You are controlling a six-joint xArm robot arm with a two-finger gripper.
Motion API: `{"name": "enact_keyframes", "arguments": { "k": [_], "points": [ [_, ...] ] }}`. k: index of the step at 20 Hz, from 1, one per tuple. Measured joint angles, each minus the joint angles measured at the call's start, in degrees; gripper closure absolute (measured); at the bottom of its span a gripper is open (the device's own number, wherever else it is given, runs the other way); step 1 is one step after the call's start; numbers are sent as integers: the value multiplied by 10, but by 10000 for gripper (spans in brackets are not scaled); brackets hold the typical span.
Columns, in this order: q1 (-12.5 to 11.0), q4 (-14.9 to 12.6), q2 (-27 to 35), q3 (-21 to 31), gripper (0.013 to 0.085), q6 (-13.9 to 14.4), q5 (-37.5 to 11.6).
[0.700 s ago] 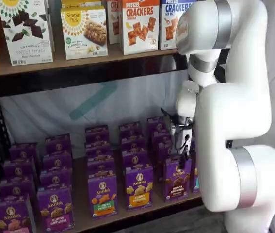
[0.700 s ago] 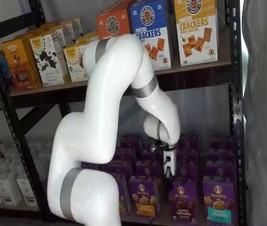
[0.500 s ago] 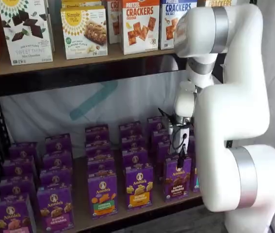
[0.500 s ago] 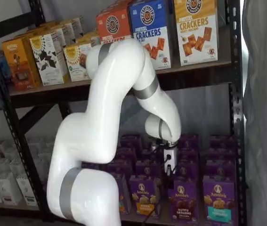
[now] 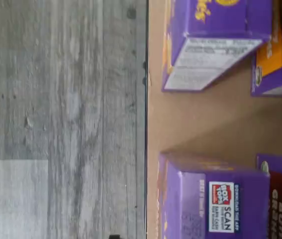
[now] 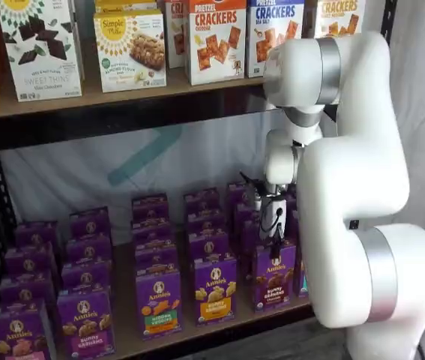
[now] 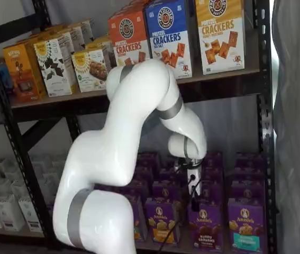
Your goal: Pick up the purple box with a brown patch in the center, on the bottom shelf, the fifth box from the left
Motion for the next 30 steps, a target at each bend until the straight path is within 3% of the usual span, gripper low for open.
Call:
{"name": "enact_keyframes", "arguments": {
  "k": [4, 7, 17, 22, 24, 30],
  "points": [
    [-2, -43, 30, -32, 130, 36, 4],
    [-5, -61, 47, -47, 130, 49, 3],
    [-11, -77, 81, -68, 130, 56, -16],
    [-11, -67, 88, -67, 130, 48, -28],
    [-11, -65, 88, -65, 210, 46, -30],
    [-12, -60, 85, -57, 330, 41, -35]
  ]
}}
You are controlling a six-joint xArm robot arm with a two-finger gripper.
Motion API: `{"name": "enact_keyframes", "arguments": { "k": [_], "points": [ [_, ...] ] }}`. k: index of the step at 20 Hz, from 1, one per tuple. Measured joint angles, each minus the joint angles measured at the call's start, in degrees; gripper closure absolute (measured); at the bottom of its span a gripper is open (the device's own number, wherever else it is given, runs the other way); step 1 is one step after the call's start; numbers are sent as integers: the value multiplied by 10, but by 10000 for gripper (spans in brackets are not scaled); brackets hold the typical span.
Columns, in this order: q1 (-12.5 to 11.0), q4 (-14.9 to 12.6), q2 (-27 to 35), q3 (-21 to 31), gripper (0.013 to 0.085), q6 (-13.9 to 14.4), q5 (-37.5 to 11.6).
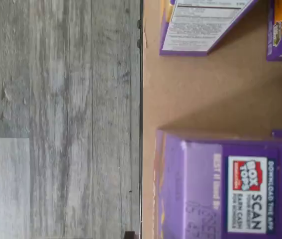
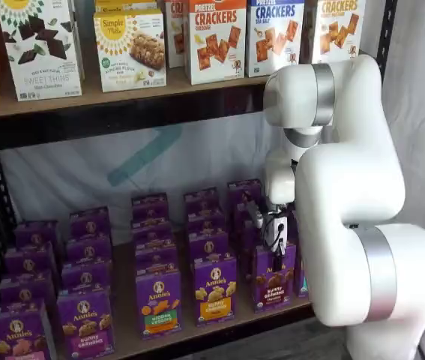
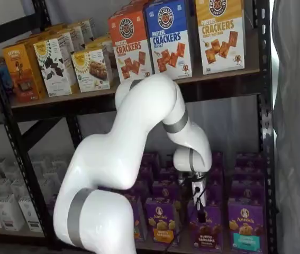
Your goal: Pick up the purple box with a brown patch in the center, on the bottom shelf, the fifth box from the left
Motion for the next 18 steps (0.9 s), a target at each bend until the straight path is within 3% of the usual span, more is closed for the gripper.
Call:
{"name": "enact_keyframes", "arguments": {
  "k": [1, 3, 9, 13, 18],
  "points": [
    [0, 1, -1, 2, 330, -1, -1],
    [0, 5, -3, 5, 410, -4, -1],
    [1, 4, -10, 18, 410, -3, -8],
    [1, 2, -15, 26, 530, -1, -11],
    [1, 1, -21, 38, 610, 0, -18]
  ]
}}
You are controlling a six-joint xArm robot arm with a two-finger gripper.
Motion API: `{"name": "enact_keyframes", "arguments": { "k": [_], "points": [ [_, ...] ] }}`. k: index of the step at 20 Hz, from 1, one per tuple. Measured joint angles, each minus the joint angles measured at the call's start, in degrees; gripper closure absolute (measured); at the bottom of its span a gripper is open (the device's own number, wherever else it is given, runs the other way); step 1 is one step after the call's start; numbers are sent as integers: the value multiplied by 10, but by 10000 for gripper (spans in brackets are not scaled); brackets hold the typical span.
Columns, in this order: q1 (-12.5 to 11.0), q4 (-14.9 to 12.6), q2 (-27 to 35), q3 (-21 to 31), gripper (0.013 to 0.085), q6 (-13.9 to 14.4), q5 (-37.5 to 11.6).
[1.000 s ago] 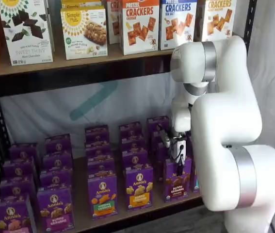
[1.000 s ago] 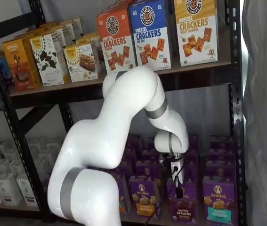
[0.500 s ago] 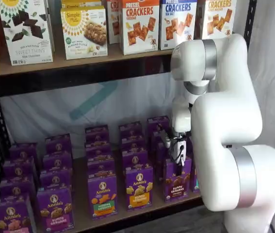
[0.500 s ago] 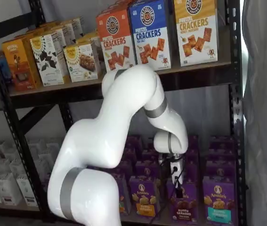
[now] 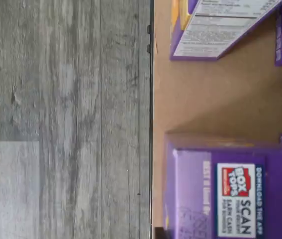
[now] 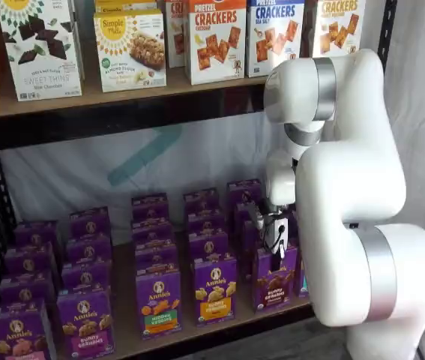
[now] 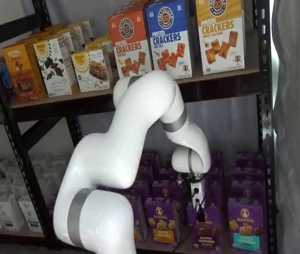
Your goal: Pick up the purple box with a brown patch in the center, on the bottom shelf, the fifth box from the left
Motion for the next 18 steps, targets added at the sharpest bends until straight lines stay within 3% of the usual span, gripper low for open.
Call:
{"name": "enact_keyframes", "arguments": {
  "k": [6, 8, 18],
  "points": [
    [-1, 1, -7, 15, 610, -1, -11],
    [-1, 2, -10, 20, 690, -2, -12],
    [9, 9, -47, 82, 690, 0, -40]
  ]
}}
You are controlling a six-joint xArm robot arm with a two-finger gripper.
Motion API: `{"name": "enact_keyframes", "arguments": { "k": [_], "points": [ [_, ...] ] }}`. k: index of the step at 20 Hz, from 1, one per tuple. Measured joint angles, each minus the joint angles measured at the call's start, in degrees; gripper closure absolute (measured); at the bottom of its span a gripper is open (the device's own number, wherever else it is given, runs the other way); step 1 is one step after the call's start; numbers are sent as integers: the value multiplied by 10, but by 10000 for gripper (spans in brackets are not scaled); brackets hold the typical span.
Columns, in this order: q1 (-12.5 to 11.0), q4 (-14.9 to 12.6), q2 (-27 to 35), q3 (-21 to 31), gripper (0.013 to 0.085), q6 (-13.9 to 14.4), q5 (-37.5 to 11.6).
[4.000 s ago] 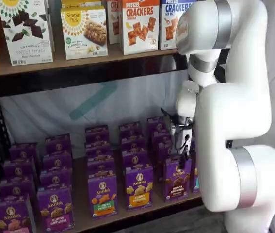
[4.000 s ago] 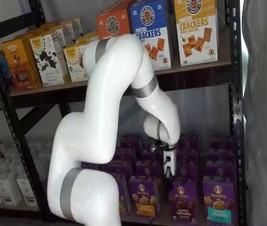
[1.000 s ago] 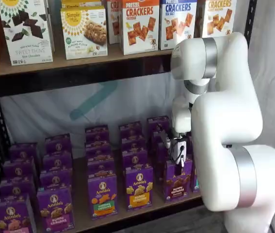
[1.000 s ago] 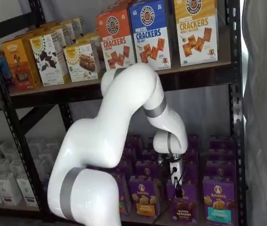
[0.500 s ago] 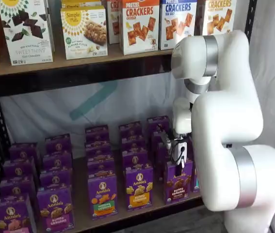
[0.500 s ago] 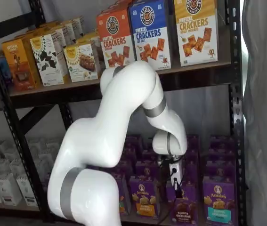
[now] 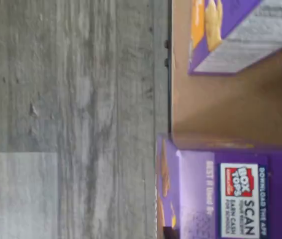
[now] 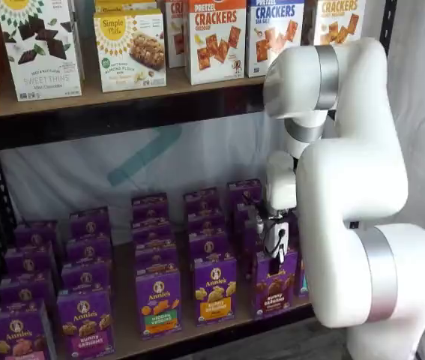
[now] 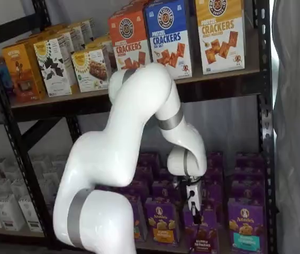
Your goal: Pick up the purple box with a brown patch in the center, on the bottom shelf, the fifth box from the left
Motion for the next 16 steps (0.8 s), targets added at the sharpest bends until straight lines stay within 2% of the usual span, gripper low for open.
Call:
{"name": "enact_keyframes", "arguments": {
  "k": [13, 16],
  "points": [
    [20, 21, -150, 179, 690, 0, -15],
    [21, 7, -191, 221, 690, 15, -15]
  ]
}}
